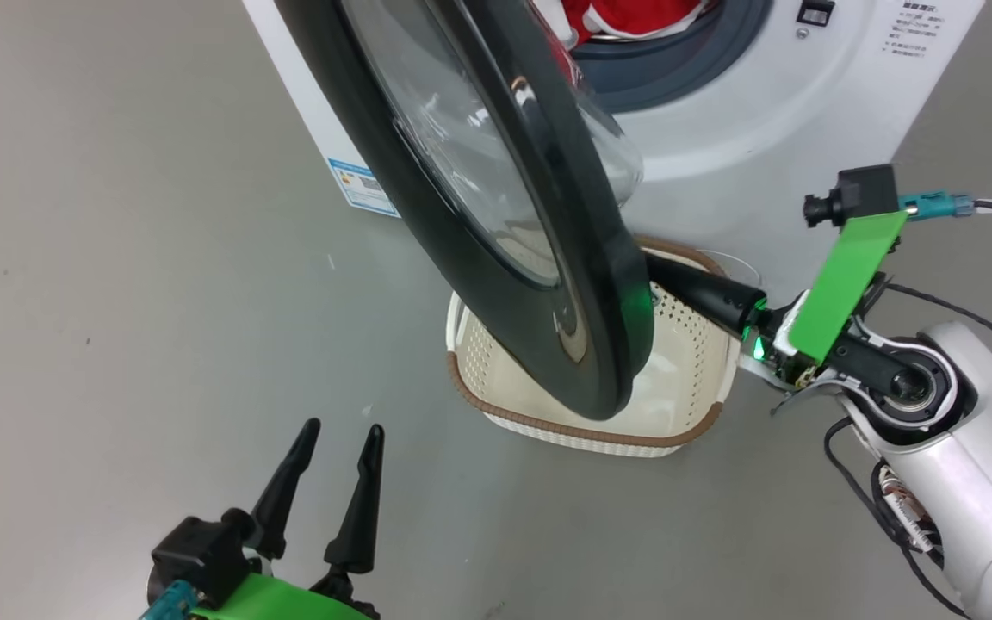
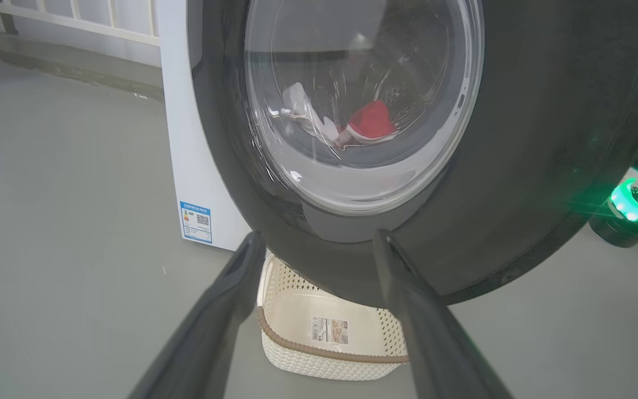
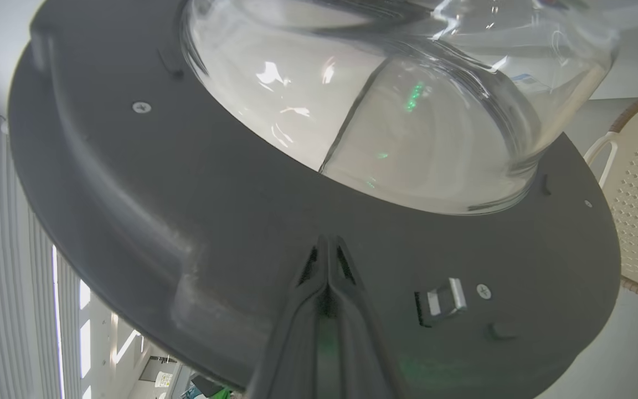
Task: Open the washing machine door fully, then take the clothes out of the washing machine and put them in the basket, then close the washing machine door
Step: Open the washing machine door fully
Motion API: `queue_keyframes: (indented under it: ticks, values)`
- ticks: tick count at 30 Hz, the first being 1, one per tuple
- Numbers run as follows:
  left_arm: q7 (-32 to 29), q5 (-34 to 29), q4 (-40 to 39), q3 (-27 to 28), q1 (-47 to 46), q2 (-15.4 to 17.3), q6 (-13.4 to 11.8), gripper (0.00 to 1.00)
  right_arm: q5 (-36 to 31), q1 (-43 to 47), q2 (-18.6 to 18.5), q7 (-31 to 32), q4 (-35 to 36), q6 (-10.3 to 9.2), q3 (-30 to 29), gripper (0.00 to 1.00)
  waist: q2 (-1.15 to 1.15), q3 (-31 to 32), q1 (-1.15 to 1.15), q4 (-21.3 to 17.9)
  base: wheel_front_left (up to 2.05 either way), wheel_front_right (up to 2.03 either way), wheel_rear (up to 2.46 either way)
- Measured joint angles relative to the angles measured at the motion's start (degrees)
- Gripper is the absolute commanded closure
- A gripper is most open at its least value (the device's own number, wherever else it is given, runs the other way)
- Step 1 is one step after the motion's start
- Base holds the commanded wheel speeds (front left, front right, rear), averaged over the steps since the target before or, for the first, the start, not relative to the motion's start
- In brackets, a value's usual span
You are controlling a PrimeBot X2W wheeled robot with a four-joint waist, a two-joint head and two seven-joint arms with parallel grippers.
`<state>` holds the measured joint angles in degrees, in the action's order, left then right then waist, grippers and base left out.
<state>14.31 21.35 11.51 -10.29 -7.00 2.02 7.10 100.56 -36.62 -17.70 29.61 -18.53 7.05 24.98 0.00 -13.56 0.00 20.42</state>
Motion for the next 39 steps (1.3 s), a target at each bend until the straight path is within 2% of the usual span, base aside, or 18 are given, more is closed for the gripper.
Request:
queue_keyframes:
  ticks: [10, 27, 39]
  values:
    - [0.0, 0.59, -0.64, -0.66, 0.64, 0.0, -0.14, 0.0, -1.38, 2.23, 1.98, 1.97, 1.86, 0.0, 1.25, 1.0, 0.0, 1.02, 0.0, 2.93, 0.0, 0.0, 0.0]
    - [0.0, 1.53, -1.04, -0.94, 2.96, 0.01, -1.91, 0.0, -4.58, 4.82, 5.42, 4.19, 2.33, 0.0, 3.37, 1.0, 0.0, 3.21, 0.0, 9.06, 0.0, 0.0, 0.0]
    - [0.0, 2.38, -2.99, 0.78, 4.71, 0.03, -3.71, 0.0, -5.43, 3.99, 9.64, 5.98, 0.1, 0.0, 5.02, 1.0, 0.0, 3.01, 0.0, 10.21, 0.0, 0.0, 0.0]
